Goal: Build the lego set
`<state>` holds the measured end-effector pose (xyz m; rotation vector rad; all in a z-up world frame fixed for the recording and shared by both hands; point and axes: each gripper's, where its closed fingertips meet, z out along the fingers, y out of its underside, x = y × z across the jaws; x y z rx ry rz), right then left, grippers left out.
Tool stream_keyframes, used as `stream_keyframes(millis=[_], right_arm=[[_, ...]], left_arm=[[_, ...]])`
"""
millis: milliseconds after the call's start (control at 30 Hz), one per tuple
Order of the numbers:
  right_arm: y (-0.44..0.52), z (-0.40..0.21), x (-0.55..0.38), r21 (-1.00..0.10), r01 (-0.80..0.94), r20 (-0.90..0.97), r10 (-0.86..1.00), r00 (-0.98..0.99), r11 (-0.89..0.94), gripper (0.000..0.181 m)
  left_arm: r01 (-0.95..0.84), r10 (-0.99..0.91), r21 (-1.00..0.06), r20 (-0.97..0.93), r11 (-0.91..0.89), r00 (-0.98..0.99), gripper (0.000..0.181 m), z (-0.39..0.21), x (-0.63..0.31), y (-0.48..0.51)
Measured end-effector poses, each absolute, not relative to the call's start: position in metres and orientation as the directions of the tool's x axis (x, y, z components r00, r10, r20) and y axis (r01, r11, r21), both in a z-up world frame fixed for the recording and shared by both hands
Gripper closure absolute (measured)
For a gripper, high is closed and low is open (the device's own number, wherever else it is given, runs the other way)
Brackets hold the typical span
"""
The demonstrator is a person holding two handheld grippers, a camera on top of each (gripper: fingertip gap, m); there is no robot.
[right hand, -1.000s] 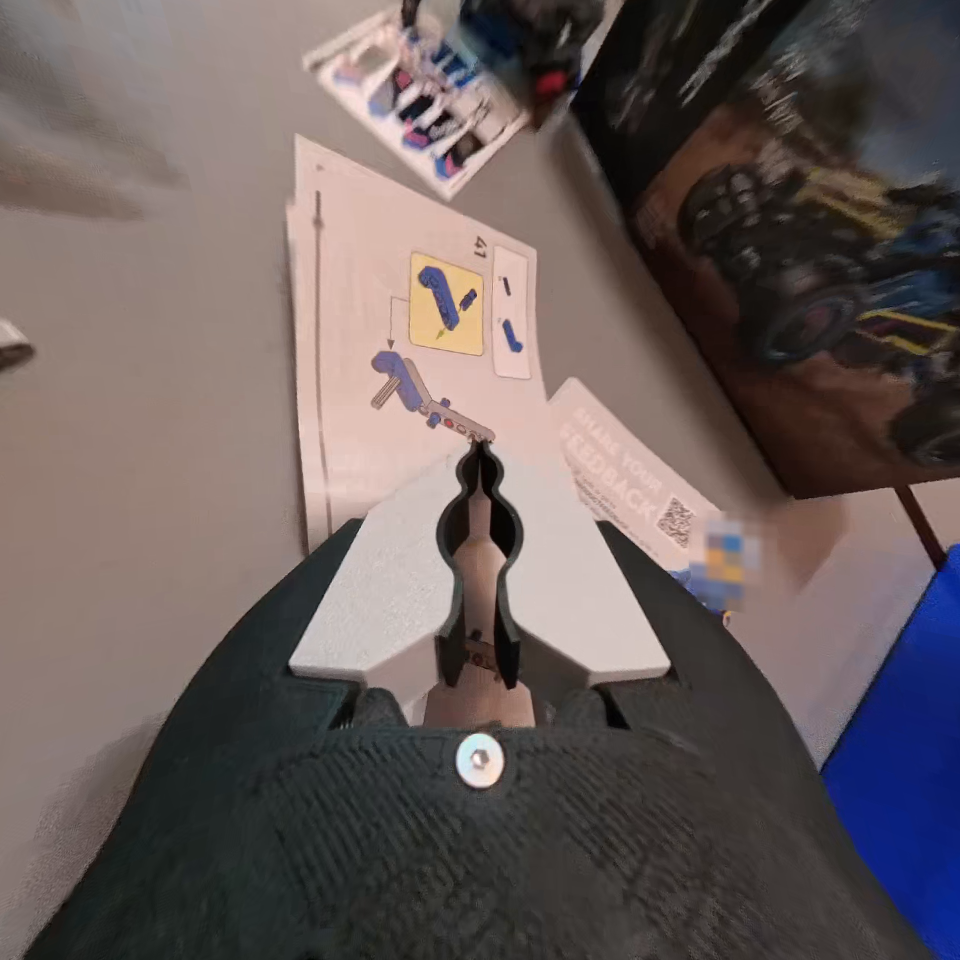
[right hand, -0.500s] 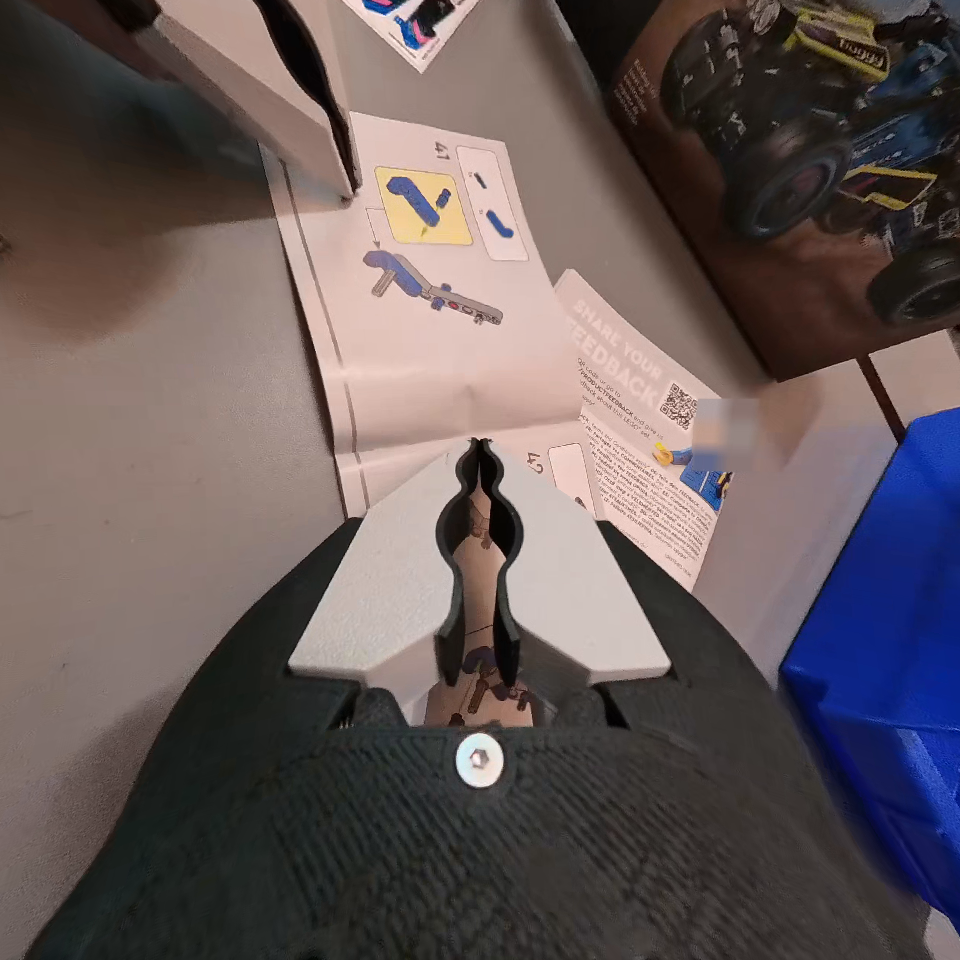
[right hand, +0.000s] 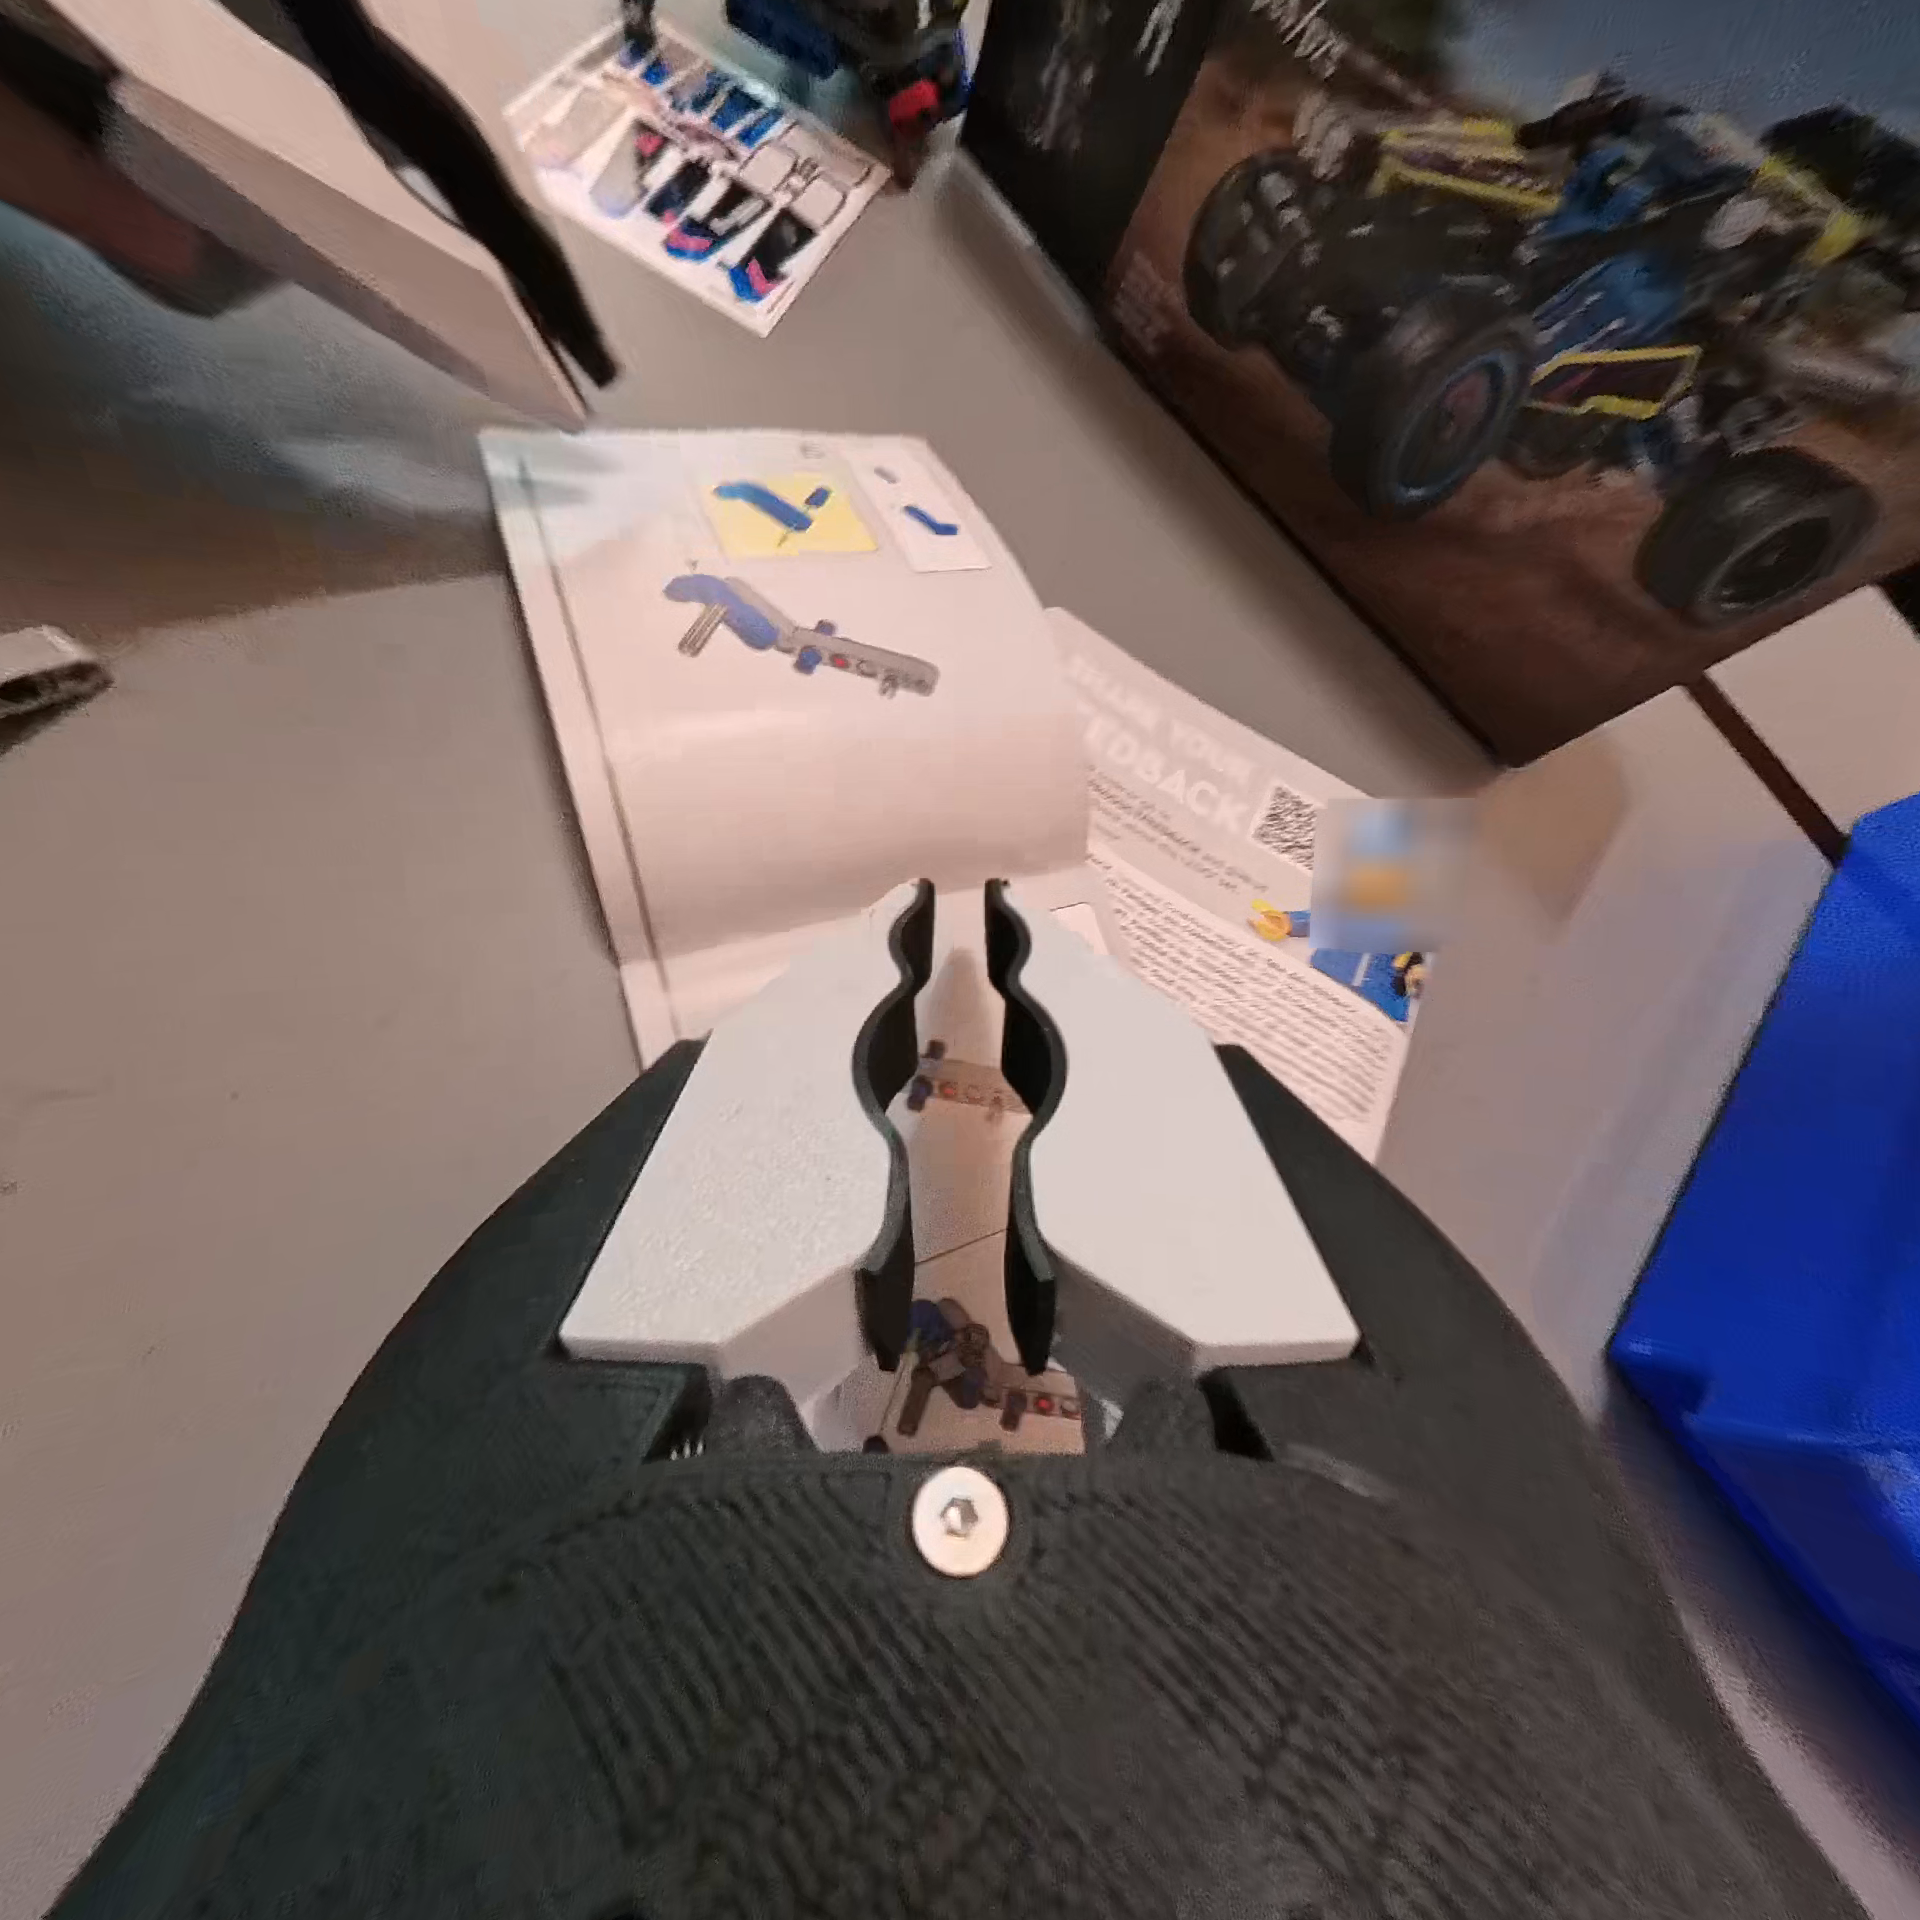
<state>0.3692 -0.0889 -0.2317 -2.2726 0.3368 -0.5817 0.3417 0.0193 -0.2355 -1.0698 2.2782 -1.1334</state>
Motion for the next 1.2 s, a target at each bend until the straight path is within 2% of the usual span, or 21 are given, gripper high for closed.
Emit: stream_keyframes(millis=[133, 233, 367, 500, 567, 733, 800, 1067, 1133, 1200], right_arm=[[-0.09, -0.214, 0.374, -0.76, -0.042, 0.323, -0.432, 0.842, -0.649, 0.173], [-0.098, -0.204, 0.377, -0.767, -0.039, 0.341, -0.458, 0.821, -0.64, 0.171], [-0.102, -0.194, 0.372, -0.791, -0.039, 0.34, -0.492, 0.801, -0.61, 0.171], [-0.092, -0.194, 0.356, -0.835, -0.04, 0.294, -0.507, 0.81, -0.548, 0.17], [-0.088, -0.198, 0.349, -0.837, -0.048, 0.279, -0.501, 0.819, -0.545, 0.17], [-0.088, -0.2, 0.339, -0.813, -0.035, 0.302, -0.472, 0.828, -0.582, 0.17], [-0.086, -0.197, 0.336, -0.821, -0.023, 0.305, -0.472, 0.827, -0.57, 0.171], [-0.037, -0.19, 0.315, -0.877, 0.12, 0.299, -0.331, 0.895, -0.466, 0.172], [-0.031, -0.192, 0.32, -0.872, 0.125, 0.304, -0.322, 0.897, -0.474, 0.173], [-0.027, -0.192, 0.323, -0.869, 0.137, 0.314, -0.317, 0.895, -0.475, 0.173]], left_arm=[[-0.422, -0.794, -0.838, -0.022, 0.346, -0.607, 0.176, -0.204, 0.326, 0.045], [-0.43, -0.839, -0.831, -0.078, 0.353, -0.538, 0.177, -0.187, 0.315, 0.096], [-0.554, -0.914, -0.757, -0.14, 0.346, -0.38, 0.177, -0.197, 0.307, 0.191], [-0.65, -0.946, -0.723, -0.013, 0.233, -0.324, 0.171, -0.22, 0.311, 0.221], [-0.664, -0.937, -0.708, 0.012, 0.239, -0.35, 0.17, -0.23, 0.318, 0.214], [-0.706, -0.913, -0.61, -0.072, 0.358, -0.401, 0.17, -0.249, 0.327, 0.22], [-0.7, -0.902, -0.616, -0.039, 0.36, -0.429, 0.175, -0.243, 0.322, 0.221], [-0.524, -0.76, -0.741, 0.028, 0.42, -0.65, 0.173, -0.203, 0.255, 0.2], [-0.52, -0.726, -0.715, 0.026, 0.467, -0.687, 0.173, -0.209, 0.235, 0.192], [-0.532, -0.705, -0.643, -0.018, 0.551, -0.709, 0.172, -0.223, 0.217, 0.192]])
